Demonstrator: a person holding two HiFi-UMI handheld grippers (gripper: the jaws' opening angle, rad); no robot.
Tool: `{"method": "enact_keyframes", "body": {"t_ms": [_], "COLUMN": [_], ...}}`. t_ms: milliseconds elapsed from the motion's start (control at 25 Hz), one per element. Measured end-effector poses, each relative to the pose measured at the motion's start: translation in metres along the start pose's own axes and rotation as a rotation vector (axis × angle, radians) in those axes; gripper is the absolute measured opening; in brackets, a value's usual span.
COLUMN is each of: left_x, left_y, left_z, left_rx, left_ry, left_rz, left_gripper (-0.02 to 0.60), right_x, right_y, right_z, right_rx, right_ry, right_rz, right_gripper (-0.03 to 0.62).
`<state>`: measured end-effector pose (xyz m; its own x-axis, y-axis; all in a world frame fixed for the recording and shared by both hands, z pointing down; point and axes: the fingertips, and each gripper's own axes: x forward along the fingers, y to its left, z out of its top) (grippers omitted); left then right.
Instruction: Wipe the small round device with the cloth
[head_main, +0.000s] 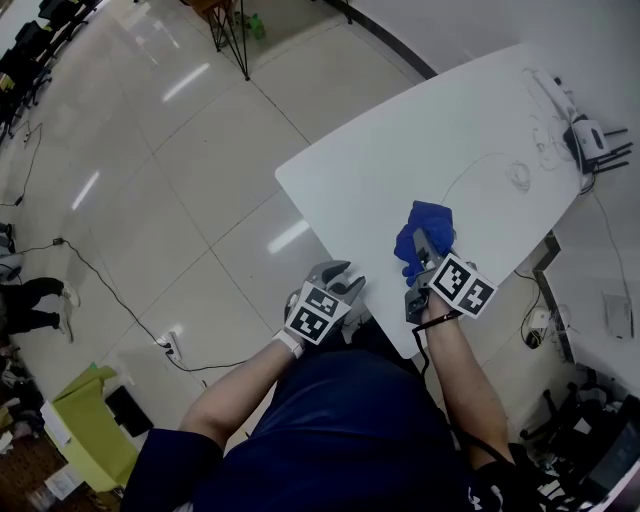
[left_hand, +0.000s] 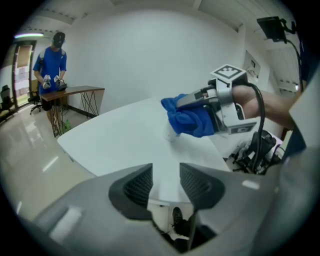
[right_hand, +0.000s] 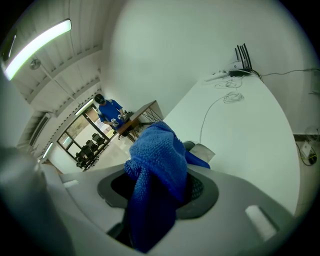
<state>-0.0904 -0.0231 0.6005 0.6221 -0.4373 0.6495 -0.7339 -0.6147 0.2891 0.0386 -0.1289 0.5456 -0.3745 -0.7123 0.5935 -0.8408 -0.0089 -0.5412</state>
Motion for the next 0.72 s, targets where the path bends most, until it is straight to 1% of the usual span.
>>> {"method": "enact_keyframes", "body": {"t_ms": [120, 240, 400, 560, 640, 720], "left_x": [-0.002, -0.001, 0.004, 0.005, 0.005, 0.005], "left_y": [0.008, 0.011, 0.010, 0.009, 0.009, 0.010], "left_z": [-0.007, -0.007, -0.001, 0.004, 0.006, 0.007], "left_rx": [-0.017, -0.024, -0.024, -0.017, -0.014, -0.011], "left_ry": [0.011, 0.011, 0.003, -0.005, -0.009, -0.011], "left_rz": [0.009, 0.002, -0.013, -0.022, -0.024, -0.025], "left_gripper": [0.167, 0.167, 0.167, 0.167, 0.167, 0.167], "right_x": [0.010, 0.021, 0.041, 0.053, 0.055, 0.051], "right_y": [0.003, 0.004, -0.016, -0.036, -0.039, -0.033], "right_z": [-0.015, -0.036, -0.061, -0.086, -0.094, -0.097], "right_rx": [-0.040, -0.060, -0.070, -0.098, -0.106, -0.107], "right_ry": [0.030, 0.084, 0.166, 0.285, 0.325, 0.348], "right_rz": [-0.019, -0.035, -0.095, -0.152, -0.149, -0.105], "right_gripper": [0.206, 0.206, 0.207, 0.207, 0.207, 0.207]}}
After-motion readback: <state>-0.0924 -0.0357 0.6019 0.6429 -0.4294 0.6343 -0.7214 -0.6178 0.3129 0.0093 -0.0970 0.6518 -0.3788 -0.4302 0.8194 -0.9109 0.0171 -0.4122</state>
